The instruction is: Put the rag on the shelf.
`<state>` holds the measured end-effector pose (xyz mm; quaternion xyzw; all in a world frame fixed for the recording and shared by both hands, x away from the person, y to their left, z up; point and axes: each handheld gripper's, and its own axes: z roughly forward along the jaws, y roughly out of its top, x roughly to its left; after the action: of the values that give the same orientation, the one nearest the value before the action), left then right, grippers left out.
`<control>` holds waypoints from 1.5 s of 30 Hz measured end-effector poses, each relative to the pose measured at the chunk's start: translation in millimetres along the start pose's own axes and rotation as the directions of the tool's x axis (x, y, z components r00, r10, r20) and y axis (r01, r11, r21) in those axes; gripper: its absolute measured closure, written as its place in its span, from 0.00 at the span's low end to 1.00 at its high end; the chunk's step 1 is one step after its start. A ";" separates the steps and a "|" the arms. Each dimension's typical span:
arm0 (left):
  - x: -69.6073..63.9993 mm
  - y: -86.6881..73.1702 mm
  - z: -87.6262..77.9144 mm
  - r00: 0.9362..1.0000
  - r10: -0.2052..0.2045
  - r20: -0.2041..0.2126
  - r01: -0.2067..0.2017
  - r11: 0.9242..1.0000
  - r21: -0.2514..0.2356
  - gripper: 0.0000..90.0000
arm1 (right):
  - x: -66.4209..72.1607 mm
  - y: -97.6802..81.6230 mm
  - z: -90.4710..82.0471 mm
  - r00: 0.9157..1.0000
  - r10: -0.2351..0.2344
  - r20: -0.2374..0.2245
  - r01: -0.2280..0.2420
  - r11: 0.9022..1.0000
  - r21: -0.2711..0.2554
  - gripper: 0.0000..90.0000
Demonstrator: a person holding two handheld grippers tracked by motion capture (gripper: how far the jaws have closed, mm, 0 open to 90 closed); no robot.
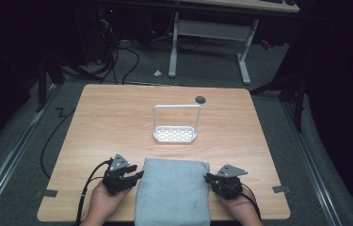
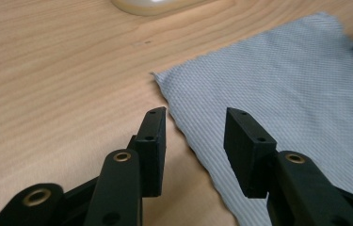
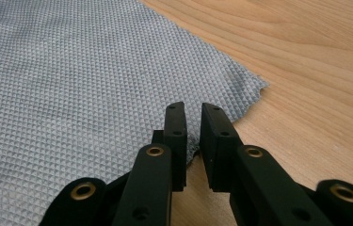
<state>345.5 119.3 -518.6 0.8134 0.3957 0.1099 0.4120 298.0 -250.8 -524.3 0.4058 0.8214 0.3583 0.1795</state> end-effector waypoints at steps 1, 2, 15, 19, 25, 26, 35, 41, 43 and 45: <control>0.0 0.0 0.0 1.000 0.000 0.000 0.000 1.000 0.000 0.66 | 0.0 0.0 0.0 1.000 0.000 0.000 0.000 1.000 0.000 0.90; 0.5 3.4 5.7 1.000 0.003 -0.016 -0.003 1.000 0.008 0.66 | 0.1 -0.2 -0.4 1.000 0.000 0.001 0.000 1.000 -0.001 0.89; 3.2 20.4 40.2 0.996 0.013 -0.084 -0.010 0.999 0.037 0.83 | 10.6 -0.3 1.7 0.997 -0.062 -0.035 0.063 0.998 0.030 0.88; -2.9 17.1 37.3 0.998 0.020 -0.058 -0.017 0.999 0.048 0.97 | 9.4 0.2 2.5 0.998 -0.058 -0.018 0.059 0.998 0.031 0.89; -8.0 7.2 28.7 0.999 0.015 -0.051 -0.013 0.999 0.036 0.98 | 4.7 1.4 3.8 0.997 -0.069 0.024 0.068 0.997 0.031 0.89; -7.4 5.6 27.3 0.999 0.009 -0.049 -0.008 0.999 0.031 0.97 | 4.6 1.5 3.8 0.998 -0.062 0.024 0.061 0.998 0.032 0.89; 4.7 6.8 30.4 0.997 -0.067 -0.027 0.066 0.998 -0.022 0.79 | -1.2 5.7 -1.2 0.999 0.009 0.044 -0.008 1.000 -0.021 0.80; -1.3 9.0 34.6 0.999 -0.013 -0.033 0.013 1.000 -0.005 0.79 | -17.6 24.6 15.5 0.989 0.084 0.120 -0.080 0.996 -0.036 0.70; -2.6 8.3 34.6 0.999 -0.001 -0.038 0.001 1.000 -0.006 0.83 | -22.2 28.6 23.1 0.988 0.096 0.118 -0.095 0.995 -0.019 0.69; -4.3 7.8 34.7 0.999 0.015 -0.040 -0.015 1.000 -0.006 0.86 | -25.0 32.0 31.8 0.987 0.104 0.126 -0.106 0.994 0.004 0.68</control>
<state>364.4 93.2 -534.2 0.8126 0.3974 0.1304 0.4058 349.0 -243.3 -522.3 0.4713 0.7879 0.3365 0.2095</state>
